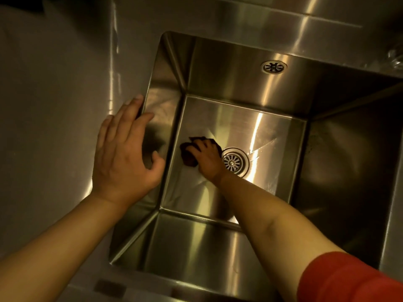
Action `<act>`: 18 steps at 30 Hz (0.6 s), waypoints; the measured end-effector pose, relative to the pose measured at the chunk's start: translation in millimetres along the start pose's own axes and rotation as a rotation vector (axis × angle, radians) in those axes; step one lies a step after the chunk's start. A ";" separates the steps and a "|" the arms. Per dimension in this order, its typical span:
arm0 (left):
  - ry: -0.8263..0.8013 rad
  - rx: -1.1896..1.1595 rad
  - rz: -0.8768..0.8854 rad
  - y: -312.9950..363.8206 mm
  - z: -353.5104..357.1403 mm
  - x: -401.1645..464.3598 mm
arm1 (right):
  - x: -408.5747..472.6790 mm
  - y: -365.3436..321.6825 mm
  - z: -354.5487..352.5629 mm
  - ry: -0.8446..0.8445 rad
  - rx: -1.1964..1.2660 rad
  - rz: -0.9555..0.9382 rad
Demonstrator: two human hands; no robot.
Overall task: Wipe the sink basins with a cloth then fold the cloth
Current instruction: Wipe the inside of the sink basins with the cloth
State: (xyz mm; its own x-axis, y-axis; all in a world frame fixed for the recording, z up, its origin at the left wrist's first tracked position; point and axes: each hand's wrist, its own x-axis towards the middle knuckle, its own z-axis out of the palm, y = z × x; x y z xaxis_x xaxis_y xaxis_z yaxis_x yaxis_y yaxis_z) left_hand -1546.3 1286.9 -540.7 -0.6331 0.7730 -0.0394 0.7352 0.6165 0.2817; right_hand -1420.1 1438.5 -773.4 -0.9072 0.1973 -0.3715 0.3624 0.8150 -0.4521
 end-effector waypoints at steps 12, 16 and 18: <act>0.014 -0.021 -0.018 4.6 -4.2 1.6 | -64.7 151.7 -72.6 0.230 -0.014 0.581; 0.012 -0.017 -0.017 4.9 -5.3 2.3 | -144.2 136.6 -30.8 0.029 -0.070 0.497; 0.013 -0.015 -0.010 5.2 -5.1 2.4 | -177.1 115.9 -5.9 -0.077 -0.091 0.366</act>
State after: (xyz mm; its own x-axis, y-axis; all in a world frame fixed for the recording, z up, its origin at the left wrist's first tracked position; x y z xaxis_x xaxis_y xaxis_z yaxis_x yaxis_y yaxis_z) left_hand -1545.2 1291.3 -534.4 -0.6435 0.7649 -0.0301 0.7253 0.6218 0.2954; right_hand -1218.6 1501.3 -755.2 -0.7011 0.4457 -0.5566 0.6361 0.7436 -0.2059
